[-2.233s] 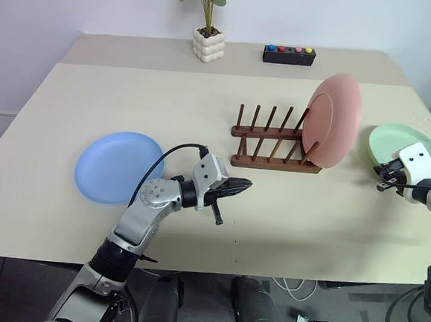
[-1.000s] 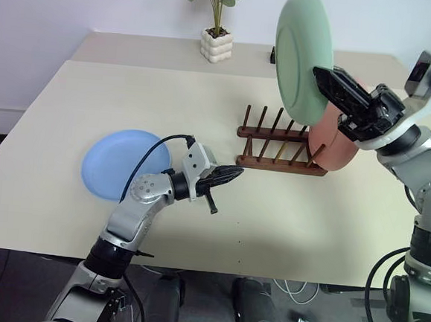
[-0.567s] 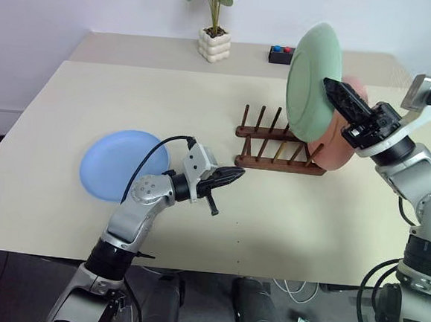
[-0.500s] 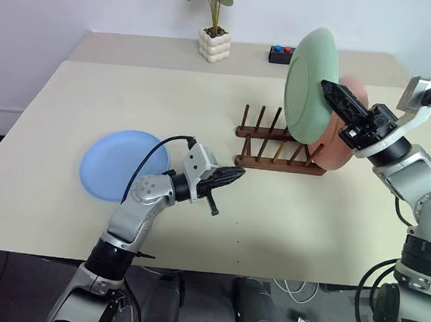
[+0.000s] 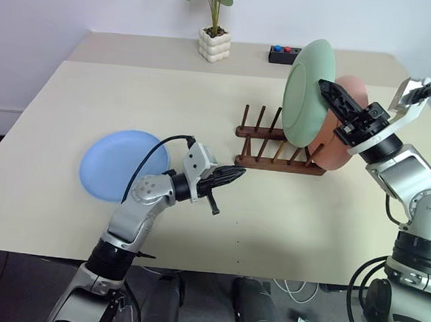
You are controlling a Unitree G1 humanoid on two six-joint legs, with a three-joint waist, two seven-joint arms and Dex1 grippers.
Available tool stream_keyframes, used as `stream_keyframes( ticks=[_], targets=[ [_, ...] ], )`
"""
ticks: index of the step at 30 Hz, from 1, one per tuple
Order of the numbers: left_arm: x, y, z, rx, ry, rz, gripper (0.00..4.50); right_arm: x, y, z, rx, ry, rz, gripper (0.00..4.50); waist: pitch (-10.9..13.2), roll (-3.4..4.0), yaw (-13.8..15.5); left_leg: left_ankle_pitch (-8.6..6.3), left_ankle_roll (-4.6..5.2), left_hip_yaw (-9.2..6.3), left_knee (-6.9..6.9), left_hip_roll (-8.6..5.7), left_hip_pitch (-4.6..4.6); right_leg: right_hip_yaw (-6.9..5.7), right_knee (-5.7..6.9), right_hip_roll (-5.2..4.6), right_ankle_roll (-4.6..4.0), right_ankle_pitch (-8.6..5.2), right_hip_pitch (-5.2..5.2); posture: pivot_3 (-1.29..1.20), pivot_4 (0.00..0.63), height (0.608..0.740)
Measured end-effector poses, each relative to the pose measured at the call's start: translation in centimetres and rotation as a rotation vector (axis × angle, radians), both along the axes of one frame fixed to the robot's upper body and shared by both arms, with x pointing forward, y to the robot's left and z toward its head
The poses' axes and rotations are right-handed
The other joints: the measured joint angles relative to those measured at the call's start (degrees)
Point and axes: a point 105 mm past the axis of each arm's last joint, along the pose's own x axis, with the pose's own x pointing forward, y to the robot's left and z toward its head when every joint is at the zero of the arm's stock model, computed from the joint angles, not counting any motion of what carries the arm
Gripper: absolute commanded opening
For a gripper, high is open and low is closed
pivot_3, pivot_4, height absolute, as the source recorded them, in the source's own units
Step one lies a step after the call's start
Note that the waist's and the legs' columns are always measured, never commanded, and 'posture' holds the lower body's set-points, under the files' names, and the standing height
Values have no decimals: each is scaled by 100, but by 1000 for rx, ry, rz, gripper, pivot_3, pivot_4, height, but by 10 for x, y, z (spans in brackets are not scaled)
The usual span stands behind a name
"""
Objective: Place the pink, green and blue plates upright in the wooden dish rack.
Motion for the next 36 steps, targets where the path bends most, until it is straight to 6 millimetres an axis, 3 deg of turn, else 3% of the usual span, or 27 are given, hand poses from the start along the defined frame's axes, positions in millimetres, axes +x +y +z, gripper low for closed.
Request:
stream_keyframes(
  ticks=[2, 8, 36],
  targets=[
    [0, 0, 0, 1, 0, 0, 0, 0, 1, -1, 4, 2, 1, 921, 0, 0, 0, 0, 0, 0, 0, 0, 0, 0, 0, 0, 0, 0, 0, 0, 150, 730],
    [0, 0, 0, 1, 0, 0, 0, 1, 1, -1, 5, 5, -2, 3915, 0, 0, 0, 0, 0, 0, 0, 0, -1, 0, 0, 0, -1, -1, 0, 0, 150, 730],
    [0, 0, 0, 0, -1, 1, 0, 2, -3, 1, -286, -105, -85, 3915, 0, 0, 1, 0, 0, 0, -2, 0, -2, 0, -4, 0, -14, -8, -3, 0, 150, 730]
  ],
)
